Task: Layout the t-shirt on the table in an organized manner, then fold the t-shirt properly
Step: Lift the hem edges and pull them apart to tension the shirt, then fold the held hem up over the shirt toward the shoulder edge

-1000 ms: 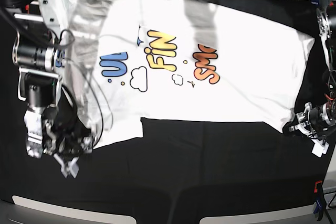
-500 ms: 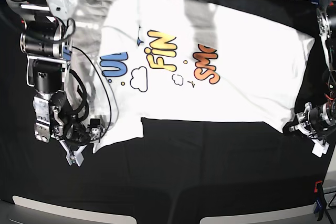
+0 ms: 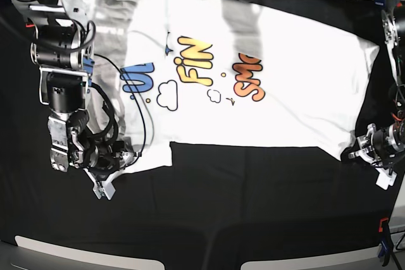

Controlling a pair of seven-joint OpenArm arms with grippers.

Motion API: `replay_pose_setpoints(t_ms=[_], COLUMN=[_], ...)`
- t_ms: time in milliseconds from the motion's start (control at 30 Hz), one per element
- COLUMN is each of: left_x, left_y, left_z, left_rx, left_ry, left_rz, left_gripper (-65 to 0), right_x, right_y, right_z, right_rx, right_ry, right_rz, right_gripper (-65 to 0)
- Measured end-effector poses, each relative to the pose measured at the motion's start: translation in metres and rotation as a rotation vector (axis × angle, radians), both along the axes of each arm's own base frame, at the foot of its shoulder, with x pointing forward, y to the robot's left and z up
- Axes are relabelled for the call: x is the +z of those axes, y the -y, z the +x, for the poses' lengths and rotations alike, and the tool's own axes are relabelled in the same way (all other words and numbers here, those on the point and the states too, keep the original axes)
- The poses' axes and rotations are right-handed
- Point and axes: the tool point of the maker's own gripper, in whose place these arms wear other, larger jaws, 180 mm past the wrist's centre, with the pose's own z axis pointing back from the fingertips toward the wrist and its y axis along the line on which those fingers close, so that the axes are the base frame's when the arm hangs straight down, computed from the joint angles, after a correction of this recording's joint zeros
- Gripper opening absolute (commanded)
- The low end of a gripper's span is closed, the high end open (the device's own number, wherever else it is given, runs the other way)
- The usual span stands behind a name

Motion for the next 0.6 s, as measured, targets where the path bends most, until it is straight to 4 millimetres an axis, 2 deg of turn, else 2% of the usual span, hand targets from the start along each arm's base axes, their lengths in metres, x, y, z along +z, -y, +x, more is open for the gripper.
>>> replay_pose_setpoints(t_ms=[67, 233, 400, 600], left_x=[0.0, 0.0, 0.0, 0.007], left_y=[0.0, 0.0, 0.0, -0.001], left_z=[0.0, 0.0, 0.0, 0.006], left_rx=[0.0, 0.0, 0.0, 0.006], left_ry=[0.0, 0.0, 0.0, 0.023], left_rz=[0.001, 0.0, 0.0, -0.002], left_gripper=[-65.0, -65.0, -65.0, -65.0], right_x=[0.0, 0.004, 0.01, 0.05], right_y=[0.0, 0.002, 0.016, 0.047], right_z=[0.0, 0.0, 0.004, 0.031], right_rx=[0.002, 0.013, 0.012, -0.013], right_ry=[-0.004, -0.025, -0.023, 0.04], right_rz=[-0.002, -0.015, -0.044, -0.105], right_gripper=[-65.0, -65.0, -65.0, -65.0])
